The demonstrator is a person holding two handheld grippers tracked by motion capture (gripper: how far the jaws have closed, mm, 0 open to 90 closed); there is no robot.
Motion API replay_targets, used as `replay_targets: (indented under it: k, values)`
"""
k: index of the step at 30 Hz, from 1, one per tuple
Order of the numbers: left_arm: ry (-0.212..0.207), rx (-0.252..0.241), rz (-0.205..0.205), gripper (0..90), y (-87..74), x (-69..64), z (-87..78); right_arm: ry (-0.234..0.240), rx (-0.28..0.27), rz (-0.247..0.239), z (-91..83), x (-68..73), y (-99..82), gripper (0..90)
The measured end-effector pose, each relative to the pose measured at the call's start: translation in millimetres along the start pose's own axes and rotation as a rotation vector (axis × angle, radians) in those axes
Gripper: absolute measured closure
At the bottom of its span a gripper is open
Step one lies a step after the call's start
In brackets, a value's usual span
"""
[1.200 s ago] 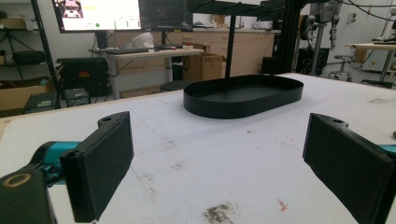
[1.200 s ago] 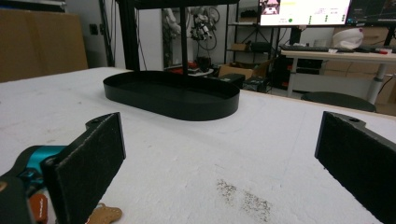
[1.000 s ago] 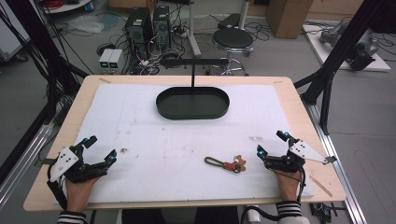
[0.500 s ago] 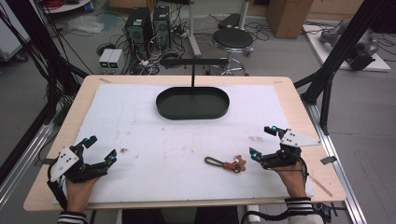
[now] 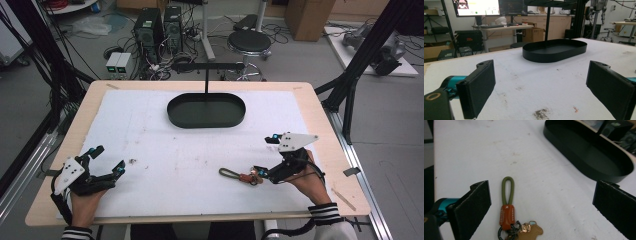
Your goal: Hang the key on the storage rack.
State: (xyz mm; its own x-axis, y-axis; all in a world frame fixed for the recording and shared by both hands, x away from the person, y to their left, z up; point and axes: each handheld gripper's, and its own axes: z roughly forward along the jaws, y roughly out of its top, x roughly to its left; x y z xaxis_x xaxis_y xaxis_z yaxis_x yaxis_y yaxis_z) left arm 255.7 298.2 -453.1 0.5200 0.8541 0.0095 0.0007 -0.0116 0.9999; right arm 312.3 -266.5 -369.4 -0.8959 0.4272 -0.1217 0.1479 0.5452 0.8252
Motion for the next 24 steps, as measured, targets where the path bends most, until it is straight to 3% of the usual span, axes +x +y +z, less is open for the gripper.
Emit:
replay_targets:
  k: [2, 4, 7, 10, 18, 24]
  values:
    - [-0.001, -0.001, 0.001, 9.2, 0.0, -0.1, 0.2, 0.010, 0.016, -0.004, 1.7, 0.8, 1.7, 0.8]
    - [0.000, -0.001, 0.001, 9.2, 0.0, -0.1, 0.1, 0.042, 0.073, -0.034, 8.5, 3.4, 7.9, 0.8]
    - [0.003, -0.004, 0.002, 9.2, 0.0, -0.6, 0.1, 0.060, 0.103, -0.046, 13.1, 5.2, 11.6, 0.8]
    - [0.003, -0.002, 0.003, 9.2, 0.0, -0.7, 0.3, 0.083, 0.166, -0.079, 22.6, 8.3, 16.8, 0.9]
    - [0.002, 0.002, 0.003, 9.2, 0.2, -0.7, 0.7, 0.101, 0.259, -0.116, 38.8, 13.2, 20.4, 0.9]
    - [-0.001, 0.008, 0.006, 9.2, 0.3, -1.0, 1.2, 0.117, 0.365, -0.157, 54.7, 20.4, 20.0, 0.9]
